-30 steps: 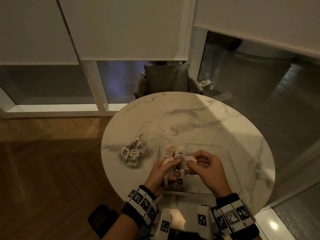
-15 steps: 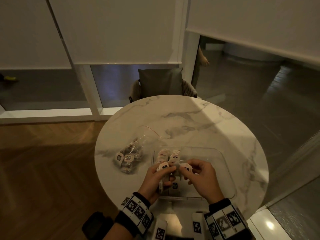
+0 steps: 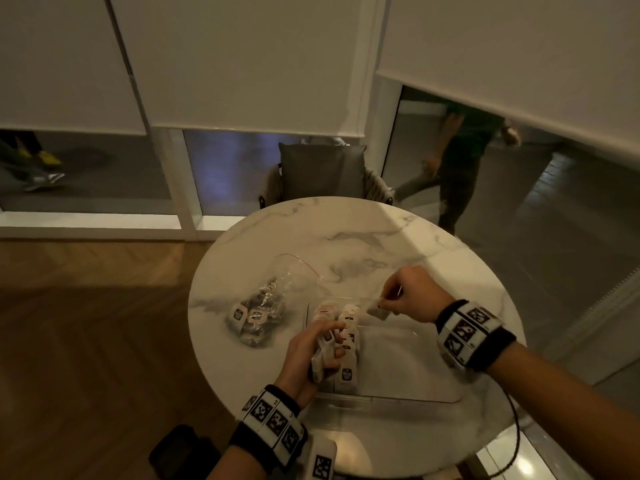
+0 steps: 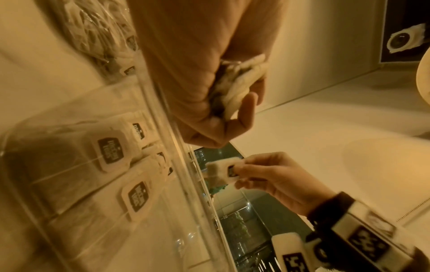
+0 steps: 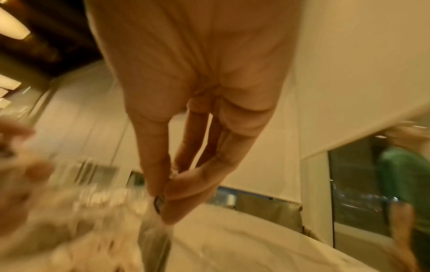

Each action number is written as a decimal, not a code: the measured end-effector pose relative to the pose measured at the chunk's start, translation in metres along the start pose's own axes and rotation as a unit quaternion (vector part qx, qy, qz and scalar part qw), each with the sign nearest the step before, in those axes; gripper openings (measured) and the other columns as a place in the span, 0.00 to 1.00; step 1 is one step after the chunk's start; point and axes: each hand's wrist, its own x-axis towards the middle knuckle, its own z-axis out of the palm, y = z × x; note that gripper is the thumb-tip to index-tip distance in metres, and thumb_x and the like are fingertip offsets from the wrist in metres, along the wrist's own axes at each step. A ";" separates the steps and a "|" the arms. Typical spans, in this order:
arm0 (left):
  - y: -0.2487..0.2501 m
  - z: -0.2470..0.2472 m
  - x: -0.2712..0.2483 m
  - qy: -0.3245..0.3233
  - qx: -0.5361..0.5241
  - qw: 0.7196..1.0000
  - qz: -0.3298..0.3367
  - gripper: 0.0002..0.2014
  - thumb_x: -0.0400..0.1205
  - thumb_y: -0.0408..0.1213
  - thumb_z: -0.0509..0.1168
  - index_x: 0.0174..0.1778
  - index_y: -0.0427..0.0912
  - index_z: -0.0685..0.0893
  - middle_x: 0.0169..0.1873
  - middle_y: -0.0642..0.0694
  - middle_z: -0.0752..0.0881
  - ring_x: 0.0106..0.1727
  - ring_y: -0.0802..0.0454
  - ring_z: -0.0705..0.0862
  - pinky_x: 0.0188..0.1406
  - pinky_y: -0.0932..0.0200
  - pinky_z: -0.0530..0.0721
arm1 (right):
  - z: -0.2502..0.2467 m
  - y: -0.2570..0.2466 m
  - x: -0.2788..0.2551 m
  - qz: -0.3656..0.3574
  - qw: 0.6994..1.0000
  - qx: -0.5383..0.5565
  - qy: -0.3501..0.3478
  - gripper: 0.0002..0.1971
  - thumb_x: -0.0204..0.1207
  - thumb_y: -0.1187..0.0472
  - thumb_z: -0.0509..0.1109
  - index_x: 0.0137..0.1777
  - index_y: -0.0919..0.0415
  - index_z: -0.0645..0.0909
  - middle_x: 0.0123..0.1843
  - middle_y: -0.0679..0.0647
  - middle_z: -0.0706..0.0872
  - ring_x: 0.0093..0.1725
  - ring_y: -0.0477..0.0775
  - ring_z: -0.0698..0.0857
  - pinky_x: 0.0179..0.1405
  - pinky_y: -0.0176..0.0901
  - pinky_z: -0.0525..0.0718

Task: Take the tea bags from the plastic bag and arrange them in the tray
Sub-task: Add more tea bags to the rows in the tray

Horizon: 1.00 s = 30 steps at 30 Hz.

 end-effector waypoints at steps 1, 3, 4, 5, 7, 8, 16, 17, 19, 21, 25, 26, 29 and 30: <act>0.000 0.000 0.000 0.004 0.004 1.000 -0.002 0.13 0.74 0.40 0.72 0.51 0.36 0.87 0.36 0.44 0.82 0.30 0.52 0.79 0.18 0.67 0.71 | 0.002 0.001 0.008 0.000 0.998 -0.050 -0.034 0.06 0.74 0.58 0.78 0.46 0.60 0.90 0.43 0.53 0.91 0.36 0.44 0.84 0.38 0.30 0.80; 0.000 0.001 -0.001 0.010 0.015 1.000 -0.006 0.17 0.70 0.42 0.75 0.50 0.36 0.87 0.36 0.44 0.82 0.30 0.52 0.80 0.17 0.67 0.70 | 0.008 0.000 0.018 -0.002 0.990 -0.113 -0.086 0.07 0.74 0.58 0.78 0.48 0.61 0.89 0.47 0.54 0.91 0.40 0.46 0.82 0.41 0.33 0.78; 0.001 0.002 -0.002 0.011 0.015 1.000 -0.009 0.19 0.67 0.42 0.77 0.50 0.36 0.88 0.35 0.44 0.82 0.30 0.52 0.80 0.17 0.67 0.70 | 0.012 0.000 0.022 -0.002 0.986 -0.132 -0.104 0.08 0.74 0.58 0.78 0.49 0.61 0.89 0.48 0.55 0.91 0.41 0.47 0.82 0.42 0.34 0.78; 0.001 0.003 -0.002 0.011 0.011 1.000 -0.012 0.21 0.64 0.42 0.79 0.49 0.36 0.88 0.35 0.43 0.81 0.29 0.52 0.79 0.17 0.67 0.70 | 0.016 0.000 0.025 -0.001 0.983 -0.145 -0.117 0.08 0.74 0.59 0.78 0.49 0.62 0.89 0.49 0.55 0.91 0.41 0.47 0.82 0.42 0.35 0.78; 0.002 0.003 -0.003 0.011 0.004 1.000 -0.014 0.24 0.61 0.44 0.79 0.49 0.36 0.88 0.34 0.43 0.81 0.29 0.52 0.78 0.16 0.67 0.69 | 0.025 0.001 0.030 0.008 0.979 -0.157 -0.131 0.07 0.74 0.59 0.78 0.48 0.63 0.89 0.48 0.57 0.91 0.39 0.48 0.82 0.41 0.36 0.79; 0.002 0.003 -0.003 0.013 0.007 1.000 -0.012 0.24 0.60 0.44 0.79 0.50 0.36 0.88 0.34 0.44 0.81 0.29 0.52 0.78 0.16 0.67 0.69 | 0.028 0.000 0.032 0.014 0.977 -0.163 -0.137 0.07 0.74 0.59 0.78 0.48 0.63 0.89 0.48 0.58 0.91 0.38 0.48 0.83 0.40 0.36 0.79; 0.000 0.002 -0.001 0.013 -0.004 1.000 -0.013 0.17 0.69 0.43 0.75 0.49 0.36 0.87 0.34 0.44 0.81 0.28 0.52 0.79 0.16 0.67 0.70 | 0.034 0.003 0.039 0.000 0.980 -0.157 -0.123 0.06 0.74 0.59 0.78 0.45 0.61 0.88 0.43 0.57 0.89 0.42 0.54 0.88 0.40 0.39 0.82; 0.000 0.001 0.000 0.013 -0.006 1.000 -0.015 0.18 0.68 0.43 0.75 0.49 0.36 0.87 0.34 0.44 0.81 0.29 0.52 0.79 0.16 0.67 0.70 | 0.034 0.004 0.040 -0.003 0.981 -0.151 -0.120 0.06 0.73 0.59 0.79 0.44 0.60 0.87 0.40 0.56 0.88 0.39 0.53 0.87 0.40 0.39 0.82; 0.001 0.001 0.000 0.012 -0.003 1.000 -0.017 0.21 0.65 0.45 0.76 0.50 0.36 0.87 0.35 0.44 0.81 0.29 0.52 0.79 0.18 0.66 0.70 | 0.035 0.003 0.042 -0.009 0.980 -0.157 -0.118 0.06 0.73 0.58 0.79 0.44 0.60 0.88 0.40 0.55 0.88 0.37 0.51 0.85 0.40 0.39 0.83; 0.001 0.001 0.000 0.009 -0.002 1.000 -0.018 0.25 0.62 0.46 0.78 0.51 0.37 0.86 0.36 0.44 0.82 0.30 0.51 0.79 0.20 0.65 0.70 | 0.036 0.003 0.042 -0.017 0.977 -0.178 -0.112 0.08 0.73 0.56 0.79 0.47 0.60 0.89 0.47 0.56 0.89 0.43 0.54 0.86 0.43 0.40 0.83; 0.001 -0.002 0.001 -0.007 -0.028 0.999 -0.027 0.25 0.61 0.45 0.80 0.50 0.37 0.86 0.37 0.42 0.81 0.34 0.49 0.79 0.27 0.62 0.71 | 0.029 -0.001 0.036 -0.052 0.970 -0.226 -0.071 0.10 0.76 0.60 0.75 0.56 0.59 0.86 0.57 0.56 0.85 0.55 0.57 0.85 0.53 0.44 0.82; 0.001 -0.002 0.002 -0.012 -0.032 0.999 -0.028 0.23 0.62 0.45 0.80 0.50 0.38 0.86 0.38 0.42 0.81 0.34 0.49 0.79 0.30 0.62 0.71 | 0.024 -0.005 0.030 -0.061 0.972 -0.221 -0.058 0.10 0.77 0.60 0.74 0.57 0.59 0.86 0.57 0.56 0.87 0.55 0.56 0.86 0.53 0.44 0.82; 0.001 -0.002 0.001 -0.023 -0.039 0.999 -0.018 0.21 0.66 0.40 0.75 0.54 0.37 0.84 0.39 0.40 0.81 0.34 0.48 0.79 0.30 0.61 0.71 | 0.014 -0.019 0.006 -0.088 0.991 -0.096 -0.015 0.08 0.75 0.57 0.77 0.51 0.59 0.90 0.47 0.54 0.91 0.45 0.50 0.88 0.50 0.44 0.87; 0.002 -0.001 0.000 -0.024 -0.040 0.999 -0.014 0.20 0.68 0.38 0.71 0.56 0.36 0.83 0.40 0.39 0.81 0.33 0.48 0.80 0.28 0.62 0.72 | 0.014 -0.025 -0.005 -0.098 0.995 -0.021 -0.008 0.09 0.73 0.54 0.79 0.47 0.59 0.91 0.42 0.53 0.92 0.40 0.47 0.88 0.47 0.44 0.88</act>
